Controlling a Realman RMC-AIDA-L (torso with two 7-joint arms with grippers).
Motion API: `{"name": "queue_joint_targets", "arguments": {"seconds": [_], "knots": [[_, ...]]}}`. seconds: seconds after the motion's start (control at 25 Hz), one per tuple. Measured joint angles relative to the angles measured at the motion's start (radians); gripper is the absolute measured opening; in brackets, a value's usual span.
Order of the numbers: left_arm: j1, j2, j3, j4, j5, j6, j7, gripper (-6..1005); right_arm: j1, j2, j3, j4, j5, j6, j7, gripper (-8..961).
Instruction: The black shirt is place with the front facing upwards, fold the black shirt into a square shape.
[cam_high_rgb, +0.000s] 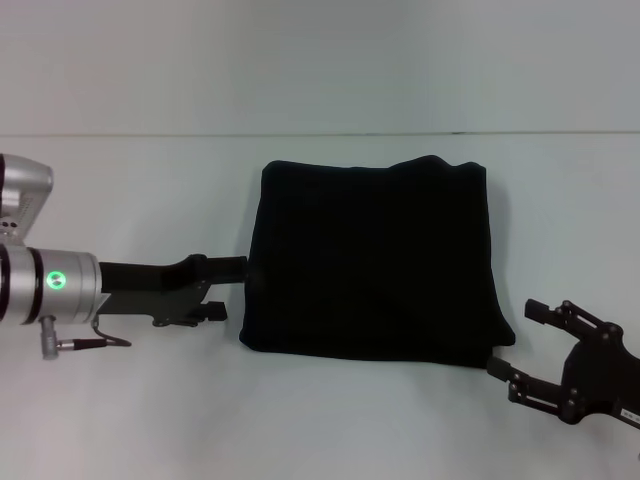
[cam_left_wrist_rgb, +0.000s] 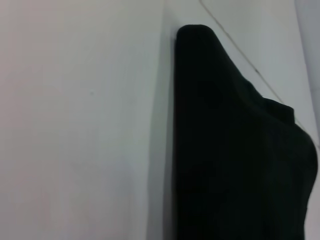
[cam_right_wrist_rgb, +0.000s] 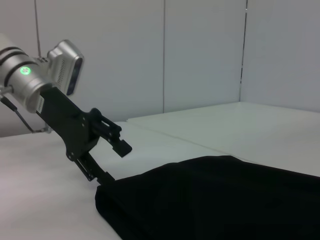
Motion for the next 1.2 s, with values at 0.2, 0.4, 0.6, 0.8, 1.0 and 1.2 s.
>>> {"name": "queue_joint_targets", "arguments": {"seconds": [0.2, 0.4, 0.6, 0.8, 1.0, 1.2], "knots": [[-0.01, -0.015, 0.025, -0.002, 0.001, -0.023, -0.002, 800, -0.004, 0.0, 0.0, 0.0, 0.0, -0.004, 0.0, 900], [-0.031, -0.036, 0.054, 0.003, 0.001, -0.031, -0.002, 798, -0.003, 0.0, -0.001, 0.0, 0.0, -0.007, 0.001, 900], [-0.051, -0.041, 0.104, 0.0, 0.001, -0.056, -0.005, 796, -0.003, 0.0, -0.001, 0.0, 0.0, -0.007, 0.003, 899], [-0.046, -0.042, 0.113, 0.014, 0.001, -0.077, 0.001, 793, -0.004, 0.0, 0.0, -0.001, 0.0, -0.007, 0.007, 900], [-0.04, -0.043, 0.116, 0.02, 0.002, -0.082, 0.01, 638, -0.003, 0.0, 0.0, -0.001, 0.0, -0.006, 0.008, 900], [-0.043, -0.047, 0.129, 0.02, 0.001, -0.088, 0.01, 416, 0.0, 0.001, 0.0, 0.0, 0.0, -0.005, 0.008, 899]]}}
